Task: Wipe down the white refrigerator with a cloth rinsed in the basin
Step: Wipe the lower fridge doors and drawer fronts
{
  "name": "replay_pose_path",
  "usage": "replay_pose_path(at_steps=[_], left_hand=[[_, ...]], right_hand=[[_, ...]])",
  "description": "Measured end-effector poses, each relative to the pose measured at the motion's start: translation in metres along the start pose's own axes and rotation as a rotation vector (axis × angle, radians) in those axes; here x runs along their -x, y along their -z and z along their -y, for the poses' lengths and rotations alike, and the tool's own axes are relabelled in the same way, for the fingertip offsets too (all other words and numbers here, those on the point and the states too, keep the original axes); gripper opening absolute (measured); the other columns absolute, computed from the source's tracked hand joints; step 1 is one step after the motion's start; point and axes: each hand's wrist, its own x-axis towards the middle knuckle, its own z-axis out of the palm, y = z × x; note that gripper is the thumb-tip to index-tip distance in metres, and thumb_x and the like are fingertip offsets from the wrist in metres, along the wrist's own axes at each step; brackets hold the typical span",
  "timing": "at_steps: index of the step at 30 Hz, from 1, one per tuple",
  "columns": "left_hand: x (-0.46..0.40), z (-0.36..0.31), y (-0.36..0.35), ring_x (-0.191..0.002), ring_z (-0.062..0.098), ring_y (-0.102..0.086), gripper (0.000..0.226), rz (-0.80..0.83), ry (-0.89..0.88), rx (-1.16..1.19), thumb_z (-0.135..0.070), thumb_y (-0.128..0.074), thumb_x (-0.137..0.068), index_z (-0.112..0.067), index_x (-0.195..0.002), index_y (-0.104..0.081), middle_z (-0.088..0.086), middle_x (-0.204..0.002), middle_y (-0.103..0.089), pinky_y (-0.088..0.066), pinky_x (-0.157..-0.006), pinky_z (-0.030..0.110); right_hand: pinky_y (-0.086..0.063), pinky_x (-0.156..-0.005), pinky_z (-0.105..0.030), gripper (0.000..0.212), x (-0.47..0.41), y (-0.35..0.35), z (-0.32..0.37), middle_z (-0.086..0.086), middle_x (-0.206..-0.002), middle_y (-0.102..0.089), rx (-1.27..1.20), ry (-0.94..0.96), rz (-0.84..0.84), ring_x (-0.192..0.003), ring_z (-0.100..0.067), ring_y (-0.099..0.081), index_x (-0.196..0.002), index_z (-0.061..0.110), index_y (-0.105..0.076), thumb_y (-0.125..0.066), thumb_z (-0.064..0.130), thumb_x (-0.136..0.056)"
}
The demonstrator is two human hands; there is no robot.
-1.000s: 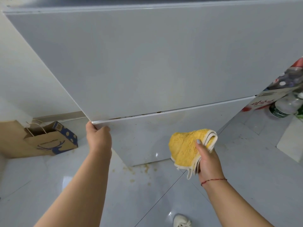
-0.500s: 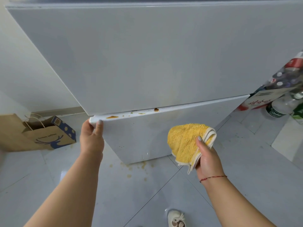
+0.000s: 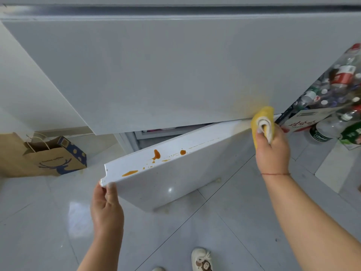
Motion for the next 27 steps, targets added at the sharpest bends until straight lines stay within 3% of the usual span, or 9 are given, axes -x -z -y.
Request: replay_pose_path(at_steps=[5, 7, 9, 11, 14, 17, 21, 24, 27], left_hand=[[0.01, 0.0, 0.002, -0.098, 0.018, -0.052, 0.024, -0.011, 0.026, -0.012, -0.034, -0.038, -0.104, -0.027, -0.119, -0.056, -0.012, -0.096, -0.059, -0.038, -0.083, 0.034], [0.012, -0.001, 0.003, -0.104, 0.015, -0.053, 0.023, -0.003, 0.045, 0.043, -0.039, -0.035, -0.104, -0.034, -0.117, -0.054, -0.019, -0.101, -0.059, -0.038, -0.088, 0.032], [0.014, 0.001, 0.004, -0.116, 0.012, -0.052, 0.034, -0.034, 0.119, 0.13, -0.043, -0.03, -0.104, -0.034, -0.129, -0.051, -0.018, -0.114, -0.057, -0.032, -0.097, 0.03], [0.014, 0.001, 0.004, -0.123, 0.01, -0.05, 0.045, -0.059, 0.2, 0.22, -0.043, -0.026, -0.105, -0.024, -0.138, -0.049, -0.014, -0.128, -0.053, -0.026, -0.101, 0.027], [0.012, -0.002, 0.005, -0.123, 0.011, -0.051, 0.045, -0.047, 0.22, 0.32, -0.041, -0.022, -0.106, -0.023, -0.127, -0.058, -0.01, -0.129, -0.058, -0.027, -0.101, 0.024], [0.007, 0.001, 0.01, -0.117, 0.01, -0.055, 0.05, -0.009, 0.213, 0.386, -0.043, -0.018, -0.106, -0.024, -0.118, -0.063, -0.013, -0.115, -0.064, -0.031, -0.095, 0.02], [0.002, 0.008, 0.014, -0.113, 0.008, -0.059, 0.06, 0.043, 0.196, 0.411, -0.042, -0.015, -0.106, -0.01, -0.127, -0.061, 0.004, -0.126, -0.065, -0.039, -0.091, 0.018], [-0.001, 0.009, 0.017, -0.114, 0.006, -0.059, 0.06, 0.074, 0.159, 0.427, -0.042, -0.014, -0.106, -0.012, -0.133, -0.057, 0.002, -0.125, -0.066, -0.04, -0.099, 0.022], [-0.004, 0.01, 0.02, -0.122, 0.014, -0.057, 0.06, 0.087, 0.16, 0.48, -0.049, -0.015, -0.103, -0.017, -0.139, -0.05, 0.0, -0.123, -0.066, -0.038, -0.108, 0.03]], right_hand=[[-0.037, -0.103, -0.044, 0.054, 0.001, -0.054, -0.011, -0.011, -0.126, -0.056, 0.256, 0.232, 0.258, -0.121, -0.034, -0.047, -0.124, 0.01, -0.058, -0.031, 0.041, -0.089], [-0.033, -0.107, -0.052, 0.056, 0.016, -0.072, -0.004, -0.011, -0.132, -0.054, 0.294, 0.239, 0.265, -0.127, -0.034, -0.042, -0.129, 0.011, -0.056, -0.028, 0.042, -0.09], [-0.03, -0.107, -0.055, 0.057, 0.036, -0.089, 0.011, -0.011, -0.134, -0.053, 0.312, 0.289, 0.302, -0.129, -0.036, -0.041, -0.13, 0.012, -0.056, -0.027, 0.041, -0.091], [-0.021, -0.114, -0.053, 0.06, 0.06, -0.103, 0.03, -0.012, -0.14, -0.049, 0.296, 0.317, 0.351, -0.135, -0.035, -0.037, -0.134, 0.013, -0.054, -0.026, 0.043, -0.089], [-0.006, -0.118, -0.04, 0.063, 0.094, -0.12, 0.053, -0.012, -0.147, -0.042, 0.226, 0.317, 0.397, -0.141, -0.031, -0.029, -0.138, 0.015, -0.049, -0.025, 0.046, -0.089], [-0.005, -0.118, -0.037, 0.06, 0.118, -0.133, 0.065, -0.012, -0.147, -0.043, 0.186, 0.36, 0.416, -0.141, -0.03, -0.032, -0.136, 0.014, -0.052, -0.03, 0.044, -0.089], [-0.003, -0.119, -0.035, 0.056, 0.149, -0.149, 0.08, -0.011, -0.148, -0.041, 0.156, 0.43, 0.453, -0.141, -0.028, -0.032, -0.138, 0.017, -0.051, -0.034, 0.044, -0.092], [-0.008, -0.118, -0.038, 0.056, 0.172, -0.16, 0.096, -0.011, -0.147, -0.044, 0.148, 0.512, 0.476, -0.139, -0.028, -0.035, -0.141, 0.021, -0.047, -0.04, 0.044, -0.091], [-0.013, -0.114, -0.043, 0.054, 0.185, -0.169, 0.105, -0.012, -0.147, -0.044, 0.175, 0.568, 0.529, -0.139, -0.03, -0.035, -0.137, 0.029, -0.051, -0.04, 0.051, -0.089]])
